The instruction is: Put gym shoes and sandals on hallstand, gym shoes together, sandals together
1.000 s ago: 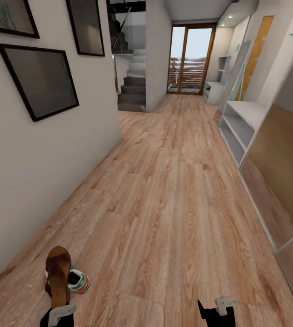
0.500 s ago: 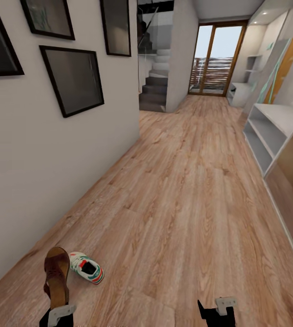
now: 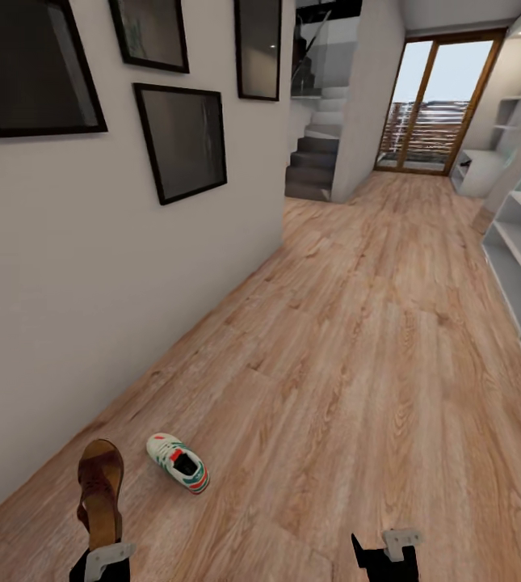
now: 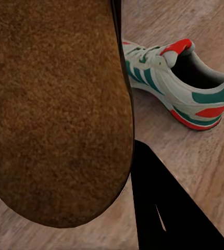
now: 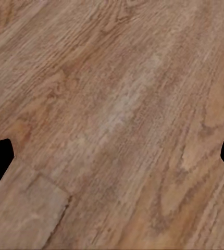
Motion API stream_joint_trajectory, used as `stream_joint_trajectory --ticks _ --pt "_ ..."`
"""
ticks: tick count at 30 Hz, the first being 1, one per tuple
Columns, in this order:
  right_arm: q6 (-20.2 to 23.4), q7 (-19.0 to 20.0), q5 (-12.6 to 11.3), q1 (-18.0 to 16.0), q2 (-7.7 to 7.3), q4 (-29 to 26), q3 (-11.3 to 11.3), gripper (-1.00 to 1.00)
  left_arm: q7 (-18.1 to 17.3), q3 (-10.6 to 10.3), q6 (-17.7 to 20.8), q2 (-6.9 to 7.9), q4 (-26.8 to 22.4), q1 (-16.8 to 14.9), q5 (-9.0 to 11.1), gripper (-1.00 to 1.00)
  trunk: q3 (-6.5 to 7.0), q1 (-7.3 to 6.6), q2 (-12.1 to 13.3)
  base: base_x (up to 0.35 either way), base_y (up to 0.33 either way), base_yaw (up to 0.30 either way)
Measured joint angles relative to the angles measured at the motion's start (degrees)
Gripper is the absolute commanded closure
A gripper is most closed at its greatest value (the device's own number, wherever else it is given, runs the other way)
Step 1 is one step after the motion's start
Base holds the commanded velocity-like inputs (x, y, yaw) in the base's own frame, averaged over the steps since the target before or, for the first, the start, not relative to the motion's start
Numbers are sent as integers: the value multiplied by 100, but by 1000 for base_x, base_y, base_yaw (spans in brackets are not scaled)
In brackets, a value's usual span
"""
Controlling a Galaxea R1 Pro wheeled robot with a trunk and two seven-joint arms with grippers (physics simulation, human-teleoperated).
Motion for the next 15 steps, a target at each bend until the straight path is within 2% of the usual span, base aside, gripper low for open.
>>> stream_joint_trajectory --ticks 15 --pt "0 0 0 0 0 0 0 -100 0 0 0 9 0 0 5 100 0 0 0 0 0 279"
